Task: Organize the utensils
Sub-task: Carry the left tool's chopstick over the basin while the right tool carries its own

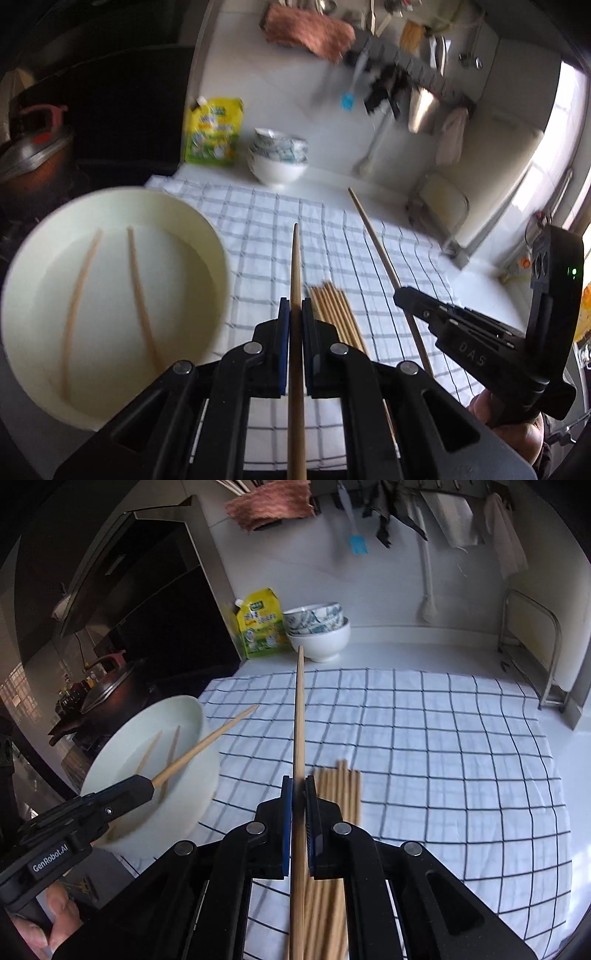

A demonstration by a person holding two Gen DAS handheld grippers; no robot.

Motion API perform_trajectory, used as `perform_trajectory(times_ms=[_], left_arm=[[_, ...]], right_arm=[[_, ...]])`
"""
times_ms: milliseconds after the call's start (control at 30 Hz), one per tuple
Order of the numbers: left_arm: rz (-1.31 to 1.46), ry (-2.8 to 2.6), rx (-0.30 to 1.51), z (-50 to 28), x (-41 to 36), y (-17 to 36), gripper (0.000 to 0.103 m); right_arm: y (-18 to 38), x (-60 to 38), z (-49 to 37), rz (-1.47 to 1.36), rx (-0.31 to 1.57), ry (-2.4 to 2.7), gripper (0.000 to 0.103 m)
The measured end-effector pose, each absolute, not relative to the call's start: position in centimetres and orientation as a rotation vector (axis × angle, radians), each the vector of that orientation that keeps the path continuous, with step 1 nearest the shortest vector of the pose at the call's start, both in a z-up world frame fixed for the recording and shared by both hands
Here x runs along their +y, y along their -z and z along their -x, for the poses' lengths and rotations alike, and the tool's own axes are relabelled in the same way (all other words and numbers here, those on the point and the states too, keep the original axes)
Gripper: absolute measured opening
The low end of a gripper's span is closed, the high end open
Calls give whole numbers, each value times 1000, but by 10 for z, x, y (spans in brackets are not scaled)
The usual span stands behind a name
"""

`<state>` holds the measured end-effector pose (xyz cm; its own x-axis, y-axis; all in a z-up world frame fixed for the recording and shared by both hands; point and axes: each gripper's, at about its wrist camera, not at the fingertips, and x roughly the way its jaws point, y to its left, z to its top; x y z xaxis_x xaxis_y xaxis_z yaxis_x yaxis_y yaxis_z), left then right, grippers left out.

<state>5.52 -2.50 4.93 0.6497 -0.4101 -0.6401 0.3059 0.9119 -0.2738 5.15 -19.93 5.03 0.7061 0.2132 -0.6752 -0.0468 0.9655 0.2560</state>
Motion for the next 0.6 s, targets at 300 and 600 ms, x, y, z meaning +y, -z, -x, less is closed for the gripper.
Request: perform_trajectory(times_ms=[300, 600], left_arm=[[149, 237, 707, -79, 59, -59, 7], [180, 124, 776, -105, 117, -18, 7]], right_arm=[[-59, -124, -94, -209, 796, -285, 6], [-33, -31, -141, -123, 909, -398, 6]])
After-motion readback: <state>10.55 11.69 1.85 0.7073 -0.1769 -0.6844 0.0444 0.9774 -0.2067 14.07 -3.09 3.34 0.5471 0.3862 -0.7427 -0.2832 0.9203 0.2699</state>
